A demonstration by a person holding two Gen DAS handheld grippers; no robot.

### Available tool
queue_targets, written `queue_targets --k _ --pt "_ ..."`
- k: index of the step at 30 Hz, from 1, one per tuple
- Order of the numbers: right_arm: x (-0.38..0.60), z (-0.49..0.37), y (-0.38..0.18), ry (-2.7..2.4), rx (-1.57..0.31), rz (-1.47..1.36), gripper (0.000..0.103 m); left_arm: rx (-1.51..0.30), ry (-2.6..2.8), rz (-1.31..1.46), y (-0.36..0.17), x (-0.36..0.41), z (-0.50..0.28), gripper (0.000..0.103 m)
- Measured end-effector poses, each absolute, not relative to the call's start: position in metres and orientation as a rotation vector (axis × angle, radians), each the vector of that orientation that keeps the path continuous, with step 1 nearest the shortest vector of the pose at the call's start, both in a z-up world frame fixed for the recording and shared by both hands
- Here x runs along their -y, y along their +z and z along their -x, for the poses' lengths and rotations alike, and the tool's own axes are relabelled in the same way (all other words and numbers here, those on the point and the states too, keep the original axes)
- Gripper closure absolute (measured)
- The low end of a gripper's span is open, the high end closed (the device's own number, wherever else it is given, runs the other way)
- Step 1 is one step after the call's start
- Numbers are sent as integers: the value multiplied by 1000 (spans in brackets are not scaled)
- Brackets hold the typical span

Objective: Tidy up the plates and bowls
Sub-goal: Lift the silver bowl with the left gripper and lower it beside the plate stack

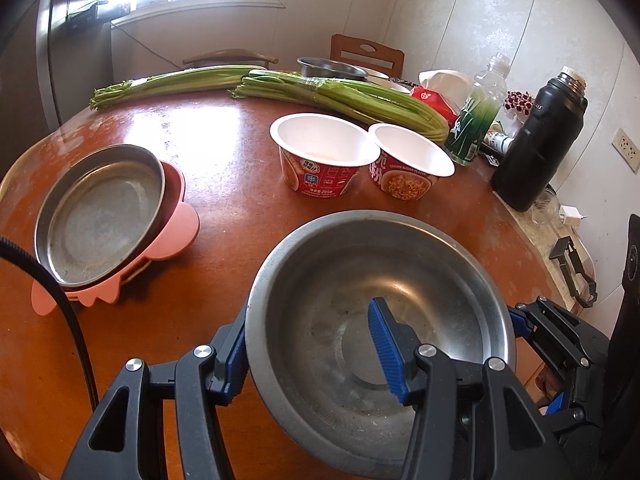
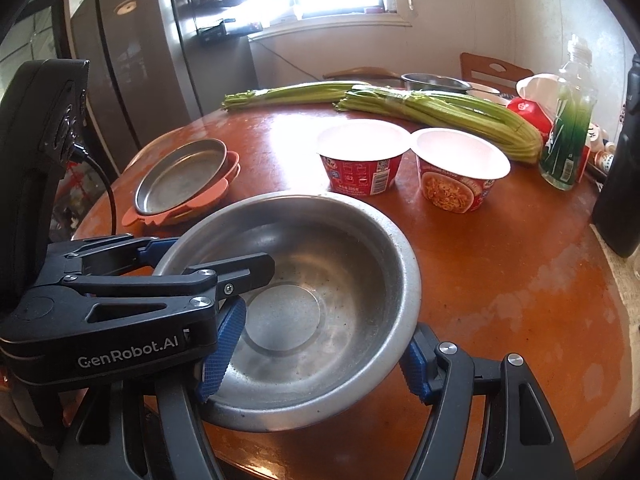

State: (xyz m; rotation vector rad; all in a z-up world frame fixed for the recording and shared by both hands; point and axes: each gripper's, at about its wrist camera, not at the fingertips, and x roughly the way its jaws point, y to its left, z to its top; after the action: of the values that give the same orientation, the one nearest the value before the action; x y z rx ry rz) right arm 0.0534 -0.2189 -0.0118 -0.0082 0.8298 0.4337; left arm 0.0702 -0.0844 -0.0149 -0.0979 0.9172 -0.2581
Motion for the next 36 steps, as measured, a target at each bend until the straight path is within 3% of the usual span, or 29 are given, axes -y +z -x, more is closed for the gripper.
queue_targets --k 36 --pt "235 -42 -21 377 -811 -27 30 -941 -228 87 -24 90 -70 49"
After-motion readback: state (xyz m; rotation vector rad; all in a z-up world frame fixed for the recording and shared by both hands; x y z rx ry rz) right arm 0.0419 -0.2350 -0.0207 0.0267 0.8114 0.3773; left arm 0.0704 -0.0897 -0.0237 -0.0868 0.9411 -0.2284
